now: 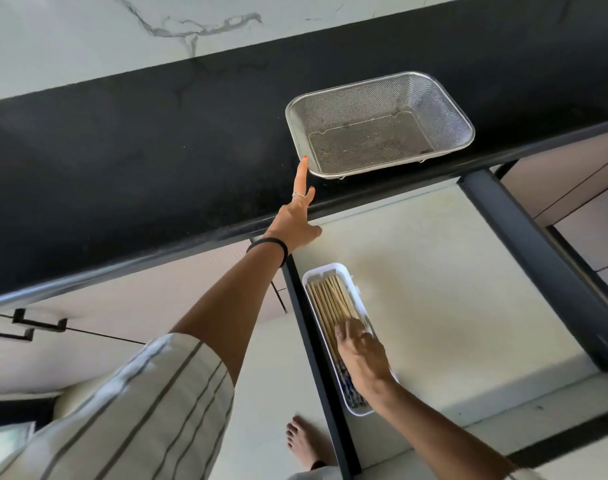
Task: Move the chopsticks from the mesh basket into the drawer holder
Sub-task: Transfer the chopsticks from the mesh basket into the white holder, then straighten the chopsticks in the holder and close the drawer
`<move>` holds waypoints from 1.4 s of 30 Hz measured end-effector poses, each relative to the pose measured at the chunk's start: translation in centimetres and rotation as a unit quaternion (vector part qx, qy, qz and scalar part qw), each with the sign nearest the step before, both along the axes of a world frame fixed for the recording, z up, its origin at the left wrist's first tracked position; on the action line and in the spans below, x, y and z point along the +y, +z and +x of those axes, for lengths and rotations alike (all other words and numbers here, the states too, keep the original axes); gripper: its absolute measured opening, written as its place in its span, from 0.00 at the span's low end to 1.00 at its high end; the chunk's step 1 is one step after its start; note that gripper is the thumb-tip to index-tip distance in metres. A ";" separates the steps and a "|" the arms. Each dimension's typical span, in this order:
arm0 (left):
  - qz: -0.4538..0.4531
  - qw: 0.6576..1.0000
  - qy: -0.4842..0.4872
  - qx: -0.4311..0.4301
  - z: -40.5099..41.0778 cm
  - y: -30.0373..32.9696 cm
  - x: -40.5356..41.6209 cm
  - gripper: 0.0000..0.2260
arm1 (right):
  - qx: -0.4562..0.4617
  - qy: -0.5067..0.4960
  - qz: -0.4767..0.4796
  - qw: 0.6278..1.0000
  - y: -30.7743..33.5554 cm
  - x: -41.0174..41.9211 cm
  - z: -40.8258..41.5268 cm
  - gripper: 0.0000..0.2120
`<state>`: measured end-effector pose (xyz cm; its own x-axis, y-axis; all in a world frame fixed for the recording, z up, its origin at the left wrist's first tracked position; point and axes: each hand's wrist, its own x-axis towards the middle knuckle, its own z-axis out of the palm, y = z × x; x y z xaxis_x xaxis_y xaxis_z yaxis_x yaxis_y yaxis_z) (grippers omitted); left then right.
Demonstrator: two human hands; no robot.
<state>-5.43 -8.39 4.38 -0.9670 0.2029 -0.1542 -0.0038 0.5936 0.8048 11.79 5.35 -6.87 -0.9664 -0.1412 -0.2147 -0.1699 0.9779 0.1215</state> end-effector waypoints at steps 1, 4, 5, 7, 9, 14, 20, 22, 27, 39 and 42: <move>-0.002 1.000 -0.001 0.003 0.0 -0.1 0.0 0.54 | -0.008 0.012 0.016 1.000 -0.3 0.2 0.2 0.12; -0.012 1.000 -0.005 0.016 -0.1 -0.3 -0.1 0.54 | -0.029 0.039 0.028 0.998 -1.0 1.0 0.7 0.15; -0.010 1.000 -0.005 0.017 -0.2 -0.3 0.0 0.54 | -0.030 0.044 0.027 0.998 -1.3 1.3 0.7 0.15; -0.011 1.000 -0.001 0.017 -0.3 -0.3 0.0 0.55 | -0.034 0.055 0.036 0.997 -1.4 1.6 0.9 0.13; -0.024 1.000 0.002 0.018 -0.3 -0.3 0.0 0.55 | -0.032 0.084 0.043 0.995 -1.8 1.8 1.2 0.12; -0.065 0.998 0.010 0.019 0.1 0.1 0.2 0.50 | -0.037 0.050 -0.017 0.998 -0.7 1.8 2.2 0.12; -0.060 0.993 0.018 0.101 4.7 -1.2 0.7 0.51 | -0.143 0.021 -0.114 0.983 -1.6 3.0 3.3 0.22; -0.089 0.986 0.022 0.142 7.1 -3.1 1.0 0.48 | -0.157 0.034 -0.127 0.979 -1.7 3.5 3.2 0.26; -0.166 0.983 0.024 0.076 13.2 -7.3 1.4 0.43 | -0.165 0.062 -0.146 0.973 -2.1 3.9 3.2 0.32; -0.373 0.917 -0.076 -0.120 21.5 -9.9 3.8 0.55 | -0.232 0.055 -0.196 0.951 -1.2 4.1 1.4 0.43; -0.396 0.908 -0.061 -0.126 21.7 -9.8 4.7 0.56 | -0.236 0.027 -0.203 0.950 -0.7 3.7 1.0 0.35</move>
